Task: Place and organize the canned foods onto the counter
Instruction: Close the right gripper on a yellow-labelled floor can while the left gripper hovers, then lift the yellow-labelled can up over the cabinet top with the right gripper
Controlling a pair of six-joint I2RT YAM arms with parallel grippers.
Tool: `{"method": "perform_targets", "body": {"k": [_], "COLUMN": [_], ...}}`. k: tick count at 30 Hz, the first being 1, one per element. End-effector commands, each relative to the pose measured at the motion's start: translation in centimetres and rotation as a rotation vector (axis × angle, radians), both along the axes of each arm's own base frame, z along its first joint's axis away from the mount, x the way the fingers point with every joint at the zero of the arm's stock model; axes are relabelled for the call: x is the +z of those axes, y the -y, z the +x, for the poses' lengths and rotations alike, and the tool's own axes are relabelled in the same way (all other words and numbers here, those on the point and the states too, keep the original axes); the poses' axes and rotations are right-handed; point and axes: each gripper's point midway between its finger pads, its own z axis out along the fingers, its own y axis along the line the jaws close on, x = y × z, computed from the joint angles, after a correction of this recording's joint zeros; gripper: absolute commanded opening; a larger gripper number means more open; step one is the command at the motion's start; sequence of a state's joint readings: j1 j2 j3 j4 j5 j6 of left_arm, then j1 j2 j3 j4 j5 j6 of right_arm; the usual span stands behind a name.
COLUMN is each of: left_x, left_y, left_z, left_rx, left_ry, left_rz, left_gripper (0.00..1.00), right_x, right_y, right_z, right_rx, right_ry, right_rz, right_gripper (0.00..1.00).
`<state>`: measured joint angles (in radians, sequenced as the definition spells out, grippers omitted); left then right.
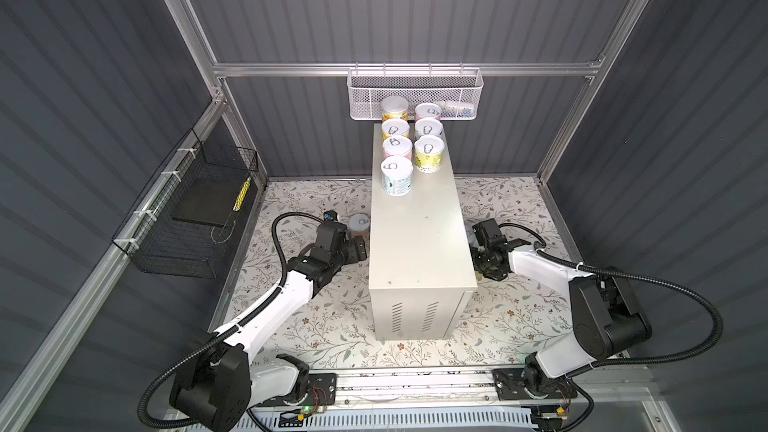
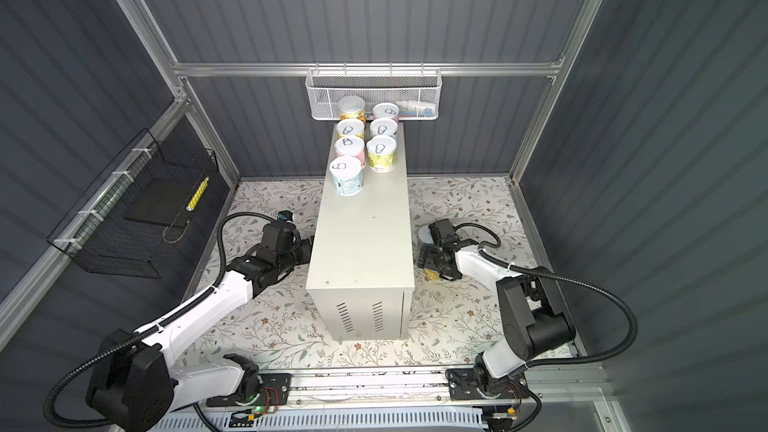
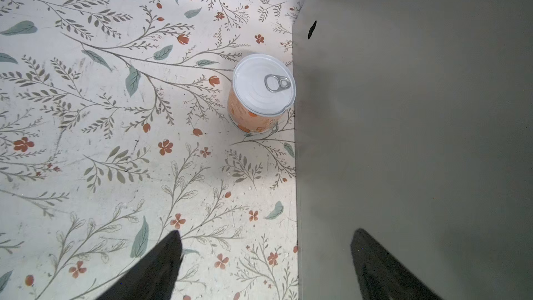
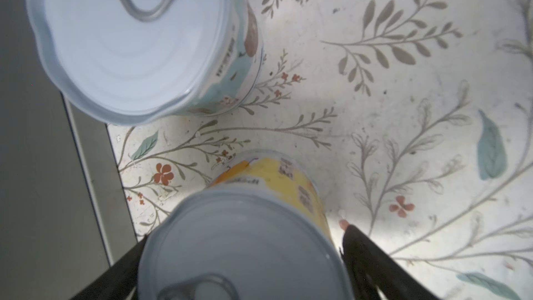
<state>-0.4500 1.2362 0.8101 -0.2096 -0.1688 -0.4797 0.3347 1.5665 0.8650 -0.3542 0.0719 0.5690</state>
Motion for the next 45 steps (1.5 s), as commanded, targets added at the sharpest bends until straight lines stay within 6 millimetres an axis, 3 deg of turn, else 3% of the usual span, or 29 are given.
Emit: {"method": "perform_targets", "body": {"k": [1,18,29,37,40,41,43,45], "left_x": [-0.1,-0.2,-0.3,-0.1,0.2,0.4,0.6,0.8], "left_y": [0.3,0.2,0.1,0.1,0.2,0.3,0.4,0.5], "left_z": [0.2,-0.1,-0.2,-0.2,-0.2,-0.1,-0.1,0.0], "left_rx": [-0.021,-0.023,-0.021,-0.021,-0.029,-0.031,-0.04,-0.051], "left_ry": [0.001,0.001,-0.002,0.005,0.009,0.012,0.016,0.022], "left_rz": [-0.003,-0.001,-0.004,-0.003,-0.004,-0.005,-0.003,0.0], "left_gripper": [0.93,0.92,0.92,0.92,0.92,0.92,0.92,0.92], "right_x": [0.1,-1.1,-1.5,-1.3,-0.7,-0.4,0.4,1.6], "right_y": [-0.1,0.0,-0.1,-0.3,-0.5,-0.6,-0.4,-0.4], "right_z": [0.7,0.6,0.6,-0.1,-0.3,-0.5,-0.8,-1.4], "right_rx": [-0.012,-0.015,-0.005,0.011,0.016,0.017,0.015,0.02], "right_ry": [0.014,-0.019,-0.042,-0.063,-0.056,-0.053,-0.047,-0.033], "right_rz": [-0.013,-0.044,-0.078,-0.07,-0.052,-0.051,-0.053,-0.051], "right_gripper": [0.93,0.92,0.85,0.6,0.35,0.2,0.01,0.0]}}
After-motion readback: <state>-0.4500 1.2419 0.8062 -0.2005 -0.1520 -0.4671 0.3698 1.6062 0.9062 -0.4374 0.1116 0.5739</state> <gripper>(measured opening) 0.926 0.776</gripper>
